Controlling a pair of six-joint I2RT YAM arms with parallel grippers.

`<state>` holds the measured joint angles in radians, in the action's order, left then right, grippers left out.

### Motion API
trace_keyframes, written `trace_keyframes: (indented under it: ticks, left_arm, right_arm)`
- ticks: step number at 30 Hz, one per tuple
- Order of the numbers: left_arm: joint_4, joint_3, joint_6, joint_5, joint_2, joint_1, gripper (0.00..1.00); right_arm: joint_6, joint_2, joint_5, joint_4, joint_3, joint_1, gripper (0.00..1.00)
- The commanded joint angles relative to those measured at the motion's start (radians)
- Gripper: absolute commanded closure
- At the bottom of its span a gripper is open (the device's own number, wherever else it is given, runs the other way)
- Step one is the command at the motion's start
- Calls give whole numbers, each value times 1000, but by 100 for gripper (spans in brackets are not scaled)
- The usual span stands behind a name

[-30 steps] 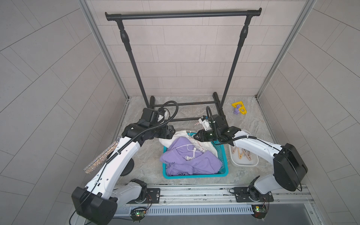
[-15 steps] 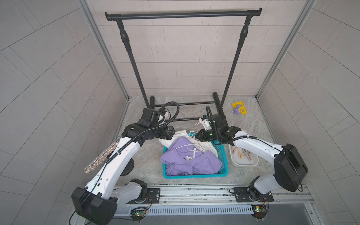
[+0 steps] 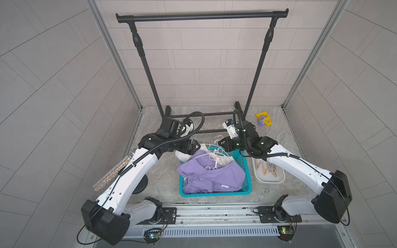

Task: Use clothespins to secure the t-shirt on both sides of the hanger
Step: Pick up the hanger from the basket.

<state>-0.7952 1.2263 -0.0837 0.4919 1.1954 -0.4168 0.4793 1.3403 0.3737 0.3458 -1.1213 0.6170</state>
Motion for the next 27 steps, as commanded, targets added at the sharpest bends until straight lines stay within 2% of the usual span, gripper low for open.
trace_keyframes:
  ticks: [1, 5, 15, 20, 25, 27]
  left_arm:
    - [27, 73, 11, 33, 34, -17, 15]
    - [27, 157, 1, 80, 92, -33, 20]
    - [30, 291, 55, 228, 198, -103, 22]
    - [31, 323, 51, 324, 240, -106, 32]
    - [31, 326, 79, 352, 262, -110, 35]
    - [36, 328, 81, 377, 271, -110, 42]
  right_arm:
    - [-67, -45, -52, 55, -49, 2, 100]
    - [-92, -54, -73, 96, -101, 1, 100]
    - [-143, -60, -126, 137, -213, 7, 100]
    - [-166, -56, -150, 146, -251, 26, 100]
    - [-186, -56, -155, 137, -269, 42, 100]
    - [-195, -56, -155, 135, -273, 49, 100]
